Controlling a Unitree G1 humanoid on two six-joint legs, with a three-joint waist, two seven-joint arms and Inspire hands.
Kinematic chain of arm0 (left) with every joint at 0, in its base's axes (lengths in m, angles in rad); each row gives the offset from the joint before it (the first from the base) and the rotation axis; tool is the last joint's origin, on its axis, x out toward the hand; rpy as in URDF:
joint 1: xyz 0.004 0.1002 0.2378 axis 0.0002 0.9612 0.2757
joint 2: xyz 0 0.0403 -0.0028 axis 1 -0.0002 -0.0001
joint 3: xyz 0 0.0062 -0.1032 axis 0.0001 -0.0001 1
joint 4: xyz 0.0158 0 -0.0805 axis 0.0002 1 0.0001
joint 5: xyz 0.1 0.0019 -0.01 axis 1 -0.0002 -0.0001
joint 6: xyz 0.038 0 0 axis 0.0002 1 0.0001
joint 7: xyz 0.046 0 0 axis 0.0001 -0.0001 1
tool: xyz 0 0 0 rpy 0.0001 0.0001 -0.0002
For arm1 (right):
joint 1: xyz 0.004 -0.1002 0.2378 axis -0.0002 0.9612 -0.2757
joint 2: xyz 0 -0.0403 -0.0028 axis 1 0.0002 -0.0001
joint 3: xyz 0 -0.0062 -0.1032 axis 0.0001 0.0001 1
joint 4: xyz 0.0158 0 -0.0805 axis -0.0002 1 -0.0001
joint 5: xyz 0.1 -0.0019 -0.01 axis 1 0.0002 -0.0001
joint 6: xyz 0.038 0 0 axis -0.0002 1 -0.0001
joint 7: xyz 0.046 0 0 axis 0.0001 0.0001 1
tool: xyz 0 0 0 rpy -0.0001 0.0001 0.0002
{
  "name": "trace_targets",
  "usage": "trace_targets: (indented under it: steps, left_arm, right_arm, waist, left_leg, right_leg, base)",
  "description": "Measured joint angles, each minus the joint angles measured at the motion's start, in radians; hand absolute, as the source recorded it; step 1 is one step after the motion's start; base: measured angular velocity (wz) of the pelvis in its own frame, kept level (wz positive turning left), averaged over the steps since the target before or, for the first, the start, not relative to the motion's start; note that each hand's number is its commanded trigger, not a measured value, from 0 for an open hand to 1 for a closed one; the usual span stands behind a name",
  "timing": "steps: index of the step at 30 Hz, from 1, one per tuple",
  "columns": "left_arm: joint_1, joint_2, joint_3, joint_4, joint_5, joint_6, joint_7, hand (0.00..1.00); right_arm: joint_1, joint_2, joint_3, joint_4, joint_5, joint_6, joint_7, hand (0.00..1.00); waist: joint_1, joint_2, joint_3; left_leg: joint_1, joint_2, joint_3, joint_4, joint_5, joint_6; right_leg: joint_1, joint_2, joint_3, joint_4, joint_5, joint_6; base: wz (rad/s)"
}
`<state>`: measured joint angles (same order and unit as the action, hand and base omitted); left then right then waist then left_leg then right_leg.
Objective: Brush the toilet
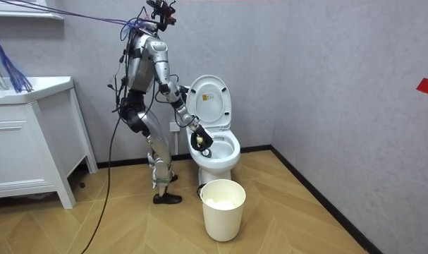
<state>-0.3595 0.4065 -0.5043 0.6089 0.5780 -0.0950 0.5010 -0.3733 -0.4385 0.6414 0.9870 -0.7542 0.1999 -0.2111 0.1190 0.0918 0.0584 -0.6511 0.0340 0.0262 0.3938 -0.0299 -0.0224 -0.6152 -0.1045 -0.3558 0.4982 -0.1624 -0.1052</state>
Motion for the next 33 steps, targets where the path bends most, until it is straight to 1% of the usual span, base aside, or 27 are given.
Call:
trace_targets:
  steps: [2,3,4,5,7,8,9,10,11,12,13,14,16,17,18,19,20,21,22,24,25,26,27,29,31,32,33]
  left_arm:
    - [0.008,-0.004,0.008,0.020,0.000,-0.003,-0.013,0.00]
    - [0.016,-0.007,0.010,0.041,0.001,-0.007,-0.016,0.00]
    - [0.020,-0.007,0.011,0.046,0.001,-0.007,-0.019,0.00]
    - [0.029,-0.006,0.014,0.053,0.002,-0.006,-0.030,0.00]
    - [0.054,-0.006,0.021,0.066,0.005,-0.008,-0.042,0.00]
    - [0.061,-0.007,0.027,0.066,0.008,-0.010,-0.047,0.00]
    - [0.076,-0.008,0.038,0.066,0.033,-0.012,-0.059,0.00]
    - [0.093,-0.009,0.051,0.067,0.065,-0.012,-0.073,0.00]
    - [0.103,-0.009,0.055,0.067,0.077,-0.012,-0.081,0.00]
    - [0.123,-0.010,0.061,0.066,0.091,-0.013,-0.091,0.00]
    - [0.136,-0.011,0.061,0.065,0.092,-0.014,-0.094,0.00]
    - [0.161,-0.011,0.066,0.042,0.092,-0.011,-0.103,0.00]
    - [0.235,-0.012,0.086,-0.001,0.092,-0.005,-0.126,0.00]
    - [0.252,-0.012,0.092,-0.009,0.092,-0.005,-0.128,0.00]
    - [0.292,-0.013,0.105,-0.025,0.101,-0.002,-0.132,0.00]
    - [0.332,-0.015,0.113,-0.051,0.103,0.008,-0.139,0.00]
    - [0.351,-0.017,0.118,-0.056,0.105,0.010,-0.140,0.00]
    - [0.386,-0.025,0.130,-0.059,0.126,0.010,-0.137,0.00]
    - [0.403,-0.031,0.140,-0.064,0.136,0.010,-0.138,0.00]
    - [0.475,-0.064,0.192,-0.103,0.149,0.010,-0.139,0.00]
    - [0.496,-0.074,0.207,-0.116,0.149,0.010,-0.139,0.00]
    - [0.534,-0.090,0.232,-0.139,0.149,0.010,-0.136,0.00]
    - [0.569,-0.096,0.250,-0.157,0.149,0.008,-0.131,0.00]
    - [0.617,-0.109,0.286,-0.167,0.144,0.000,-0.115,0.00]
    - [0.655,-0.118,0.315,-0.154,0.128,-0.017,-0.081,0.00]
    - [0.666,-0.124,0.328,-0.151,0.128,-0.020,-0.076,0.00]
    - [0.685,-0.137,0.355,-0.145,0.128,-0.021,-0.065,0.00]
  right_arm:
    - [0.013,0.009,0.000,0.002,-0.001,0.000,0.008,1.00]
    - [0.026,0.007,0.000,0.005,-0.002,-0.001,0.013,1.00]
    - [0.032,0.008,0.000,0.007,-0.002,-0.002,0.017,1.00]
    - [0.051,0.011,0.001,0.007,-0.001,-0.011,0.022,1.00]
    - [0.090,0.010,-0.001,0.012,-0.002,-0.034,0.030,1.00]
    - [0.101,0.011,-0.003,0.014,-0.002,-0.041,0.030,1.00]
    - [0.126,0.010,-0.020,0.015,-0.003,-0.057,0.035,1.00]
    - [0.152,0.011,-0.039,0.015,-0.005,-0.069,0.042,1.00]
    - [0.168,0.011,-0.047,0.014,-0.006,-0.072,0.043,1.00]
    - [0.200,0.011,-0.065,0.011,-0.013,-0.082,0.044,1.00]
    - [0.216,0.011,-0.079,0.009,-0.017,-0.086,0.045,1.00]
    - [0.243,0.011,-0.096,0.001,-0.024,-0.091,0.049,1.00]
    - [0.302,0.013,-0.134,-0.024,-0.034,-0.097,0.060,1.00]
    - [0.313,0.017,-0.143,-0.026,-0.035,-0.100,0.063,1.00]
    - [0.337,0.029,-0.161,-0.031,-0.037,-0.101,0.068,1.00]
    - [0.368,0.033,-0.176,-0.052,-0.039,-0.102,0.076,1.00]
    - [0.384,0.035,-0.185,-0.062,-0.041,-0.103,0.078,1.00]
    - [0.412,0.043,-0.198,-0.065,-0.039,-0.109,0.079,1.00]
    - [0.428,0.050,-0.209,-0.065,-0.040,-0.111,0.081,1.00]
    - [0.488,0.077,-0.261,-0.088,-0.045,-0.111,0.094,1.00]
    - [0.506,0.083,-0.276,-0.099,-0.044,-0.112,0.096,1.00]
    - [0.534,0.096,-0.301,-0.109,-0.040,-0.114,0.099,1.00]
    - [0.558,0.113,-0.331,-0.110,-0.035,-0.114,0.104,1.00]
    - [0.582,0.138,-0.368,-0.111,-0.031,-0.115,0.108,1.00]
    - [0.590,0.160,-0.394,-0.104,-0.029,-0.121,0.106,1.00]
    - [0.591,0.164,-0.399,-0.096,-0.027,-0.125,0.104,1.00]
    - [0.593,0.168,-0.402,-0.086,-0.020,-0.128,0.103,1.00]
  waist:
    - [-0.002,-0.004,-0.0010]
    - [-0.005,-0.013,-0.0023]
    - [-0.005,-0.017,-0.0025]
    - [-0.007,-0.031,-0.0084]
    - [-0.008,-0.058,-0.0164]
    - [-0.009,-0.064,-0.0195]
    - [-0.011,-0.074,-0.0262]
    - [-0.011,-0.081,-0.0276]
    - [-0.011,-0.084,-0.0290]
    - [-0.014,-0.090,-0.0331]
    - [-0.014,-0.092,-0.0354]
    - [-0.015,-0.093,-0.0400]
    - [-0.022,-0.089,-0.0488]
    - [-0.028,-0.091,-0.0520]
    - [-0.034,-0.095,-0.0586]
    - [-0.034,-0.098,-0.0624]
    - [-0.035,-0.099,-0.0625]
    - [-0.034,-0.099,-0.0636]
    - [-0.034,-0.098,-0.0657]
    - [-0.033,-0.103,-0.0686]
    - [-0.033,-0.102,-0.0693]
    - [-0.033,-0.102,-0.0700]
    - [-0.032,-0.102,-0.0699]
    - [-0.032,-0.102,-0.0696]
    - [-0.031,-0.104,-0.0683]
    - [-0.031,-0.104,-0.0684]
    - [-0.029,-0.105,-0.0676]
  left_leg:
    - [0.036,0.001,0.009,-0.022,0.001,-0.001]
    - [0.062,0.002,0.016,-0.035,0.001,-0.001]
    - [0.075,0.003,0.018,-0.042,0.001,-0.001]
    - [0.098,0.003,0.023,-0.051,0.001,-0.002]
    - [0.137,0.004,0.026,-0.050,0.000,-0.001]
    - [0.146,0.005,0.026,-0.050,-0.001,-0.001]
    - [0.164,0.006,0.029,-0.055,-0.003,-0.001]
    - [0.192,0.005,0.029,-0.063,-0.008,-0.002]
    - [0.207,0.005,0.029,-0.068,-0.010,-0.001]
    - [0.237,0.004,0.030,-0.081,-0.013,0.000]
    - [0.252,0.003,0.030,-0.088,-0.015,0.000]
    - [0.273,0.002,0.029,-0.092,-0.023,0.001]
    - [0.323,0.004,0.019,-0.106,-0.038,0.000]
    - [0.338,0.003,0.017,-0.114,-0.039,0.000]
    - [0.372,0.000,0.016,-0.130,-0.039,0.000]
    - [0.406,-0.002,0.016,-0.149,-0.040,0.000]
    - [0.424,-0.003,0.015,-0.159,-0.041,0.000]
    - [0.459,-0.006,0.016,-0.178,-0.043,0.000]
    - [0.474,-0.006,0.016,-0.185,-0.045,0.000]
    - [0.523,-0.008,0.018,-0.208,-0.054,-0.001]
    - [0.535,-0.009,0.019,-0.214,-0.055,-0.001]
    - [0.557,-0.010,0.020,-0.224,-0.058,-0.002]
    - [0.578,-0.010,0.020,-0.234,-0.061,-0.003]
    - [0.600,-0.010,0.020,-0.237,-0.068,-0.004]
    - [0.626,-0.011,0.012,-0.237,-0.070,-0.006]
    - [0.634,-0.011,0.013,-0.240,-0.070,-0.006]
    - [0.655,-0.012,0.014,-0.247,-0.070,-0.006]
  right_leg:
    - [0.031,0.001,0.001,-0.017,0.005,0.001]
    - [0.051,0.001,0.003,-0.024,0.004,0.001]
    - [0.062,0.002,0.004,-0.028,0.004,0.001]
    - [0.079,0.001,0.005,-0.031,0.001,0.000]
    - [0.117,0.001,0.005,-0.035,-0.011,0.002]
    - [0.127,0.002,0.004,-0.038,-0.012,0.002]
    - [0.148,0.005,0.004,-0.049,-0.014,0.004]
    - [0.175,0.007,0.005,-0.057,-0.017,0.008]
    - [0.192,0.008,0.004,-0.066,-0.017,0.010]
    - [0.223,0.009,0.002,-0.078,-0.020,0.015]
    - [0.238,0.010,0.001,-0.086,-0.021,0.018]
    - [0.263,0.012,0.001,-0.096,-0.024,0.023]
    - [0.331,0.026,-0.004,-0.139,-0.020,0.032]
    - [0.348,0.027,-0.004,-0.149,-0.019,0.033]
    - [0.379,0.029,-0.002,-0.165,-0.019,0.034]
    - [0.411,0.030,-0.003,-0.180,-0.018,0.035]
    - [0.427,0.031,-0.003,-0.188,-0.019,0.036]
    - [0.459,0.032,0.000,-0.201,-0.023,0.041]
    - [0.476,0.034,0.001,-0.211,-0.024,0.044]
    - [0.521,0.036,0.002,-0.230,-0.029,0.051]
    - [0.533,0.037,0.003,-0.236,-0.030,0.052]
    - [0.555,0.039,0.005,-0.249,-0.032,0.056]
    - [0.580,0.042,0.004,-0.265,-0.033,0.057]
    - [0.609,0.047,0.004,-0.286,-0.033,0.059]
    - [0.644,0.049,-0.001,-0.303,-0.032,0.060]
    - [0.656,0.051,-0.002,-0.314,-0.031,0.061]
    - [0.674,0.052,-0.003,-0.328,-0.031,0.062]
  base:
    - [-0.19]
    - [-0.13]
    - [-0.12]
    - [-0.06]
    - [-0.02]
    - [0.00]
    - [0.00]
    - [0.00]
    - [0.00]
    - [0.03]
    - [0.04]
    - [0.04]
    - [0.07]
    - [0.10]
    - [0.06]
    - [0.05]
    - [0.00]
    - [0.00]
    - [0.00]
    - [-0.02]
    - [-0.05]
    - [-0.03]
    - [-0.03]
    - [-0.03]
    - [0.00]
    - [0.00]
    - [0.00]
